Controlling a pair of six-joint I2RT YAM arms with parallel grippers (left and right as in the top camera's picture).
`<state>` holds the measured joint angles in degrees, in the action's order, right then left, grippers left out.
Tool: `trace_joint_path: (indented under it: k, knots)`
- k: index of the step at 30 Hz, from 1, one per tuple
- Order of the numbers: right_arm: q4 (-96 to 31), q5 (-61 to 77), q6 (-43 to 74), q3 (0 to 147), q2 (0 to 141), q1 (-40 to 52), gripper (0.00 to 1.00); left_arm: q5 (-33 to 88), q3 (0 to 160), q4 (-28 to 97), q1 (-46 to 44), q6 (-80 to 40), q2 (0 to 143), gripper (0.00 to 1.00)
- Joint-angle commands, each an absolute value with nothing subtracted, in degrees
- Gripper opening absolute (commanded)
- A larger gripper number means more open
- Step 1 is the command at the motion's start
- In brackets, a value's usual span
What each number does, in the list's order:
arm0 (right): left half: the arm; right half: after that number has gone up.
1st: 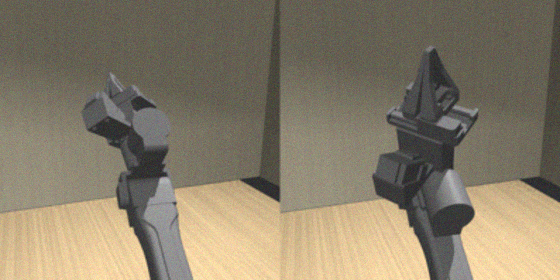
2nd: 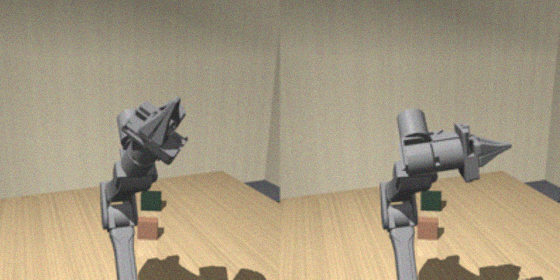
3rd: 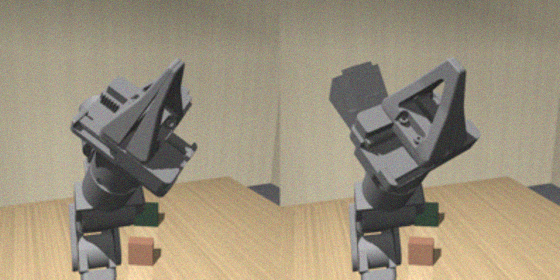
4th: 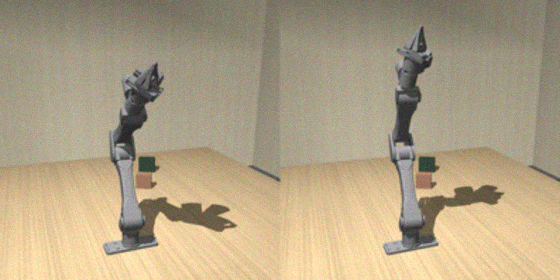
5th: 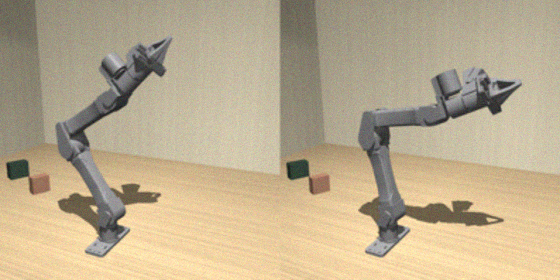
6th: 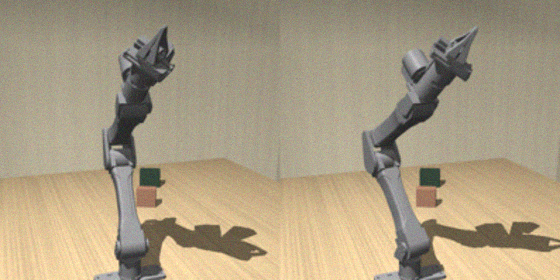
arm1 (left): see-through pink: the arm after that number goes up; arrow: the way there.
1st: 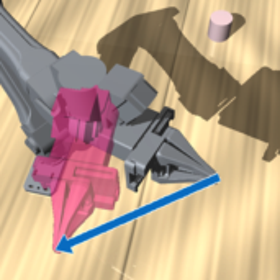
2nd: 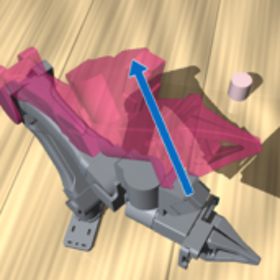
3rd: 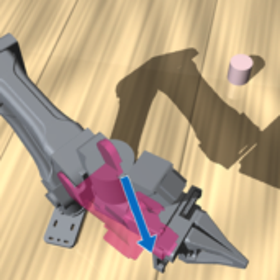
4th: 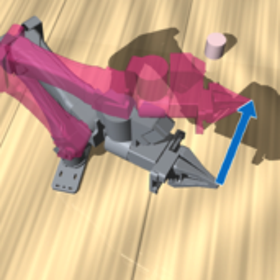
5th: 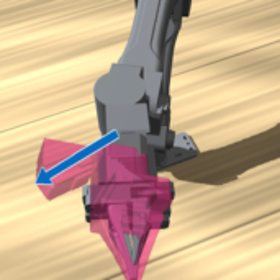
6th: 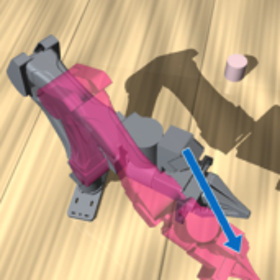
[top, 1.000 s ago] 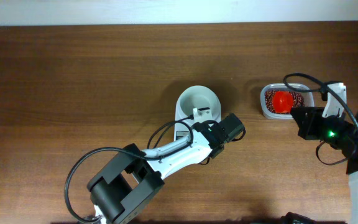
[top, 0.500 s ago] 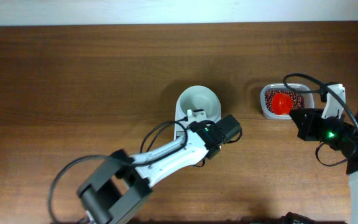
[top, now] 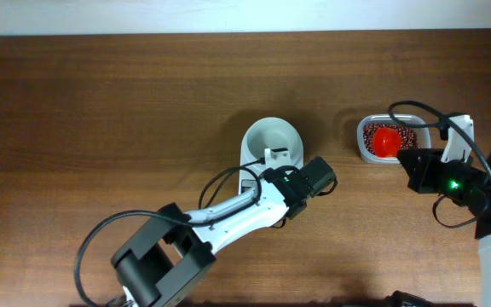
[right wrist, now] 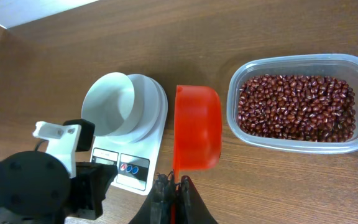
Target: Scoop and weigh 50g on scale
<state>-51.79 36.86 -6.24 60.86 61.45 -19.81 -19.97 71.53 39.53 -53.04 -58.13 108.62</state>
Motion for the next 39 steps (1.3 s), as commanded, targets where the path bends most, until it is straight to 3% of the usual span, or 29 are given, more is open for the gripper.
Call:
trace_joint_path:
  k: [1, 39]
  knots:
    - [-51.6, 36.6, -6.7, 61.1, 61.6, -19.5, 0.04, -20.8, 72.1, 38.2, -53.3, -58.9, 109.8, 0.00]
    - [-51.8, 36.6, -6.7, 61.1, 61.6, -19.5, 0.04, -23.1, 71.0, 36.7, -52.4, -61.5, 112.9, 0.00]
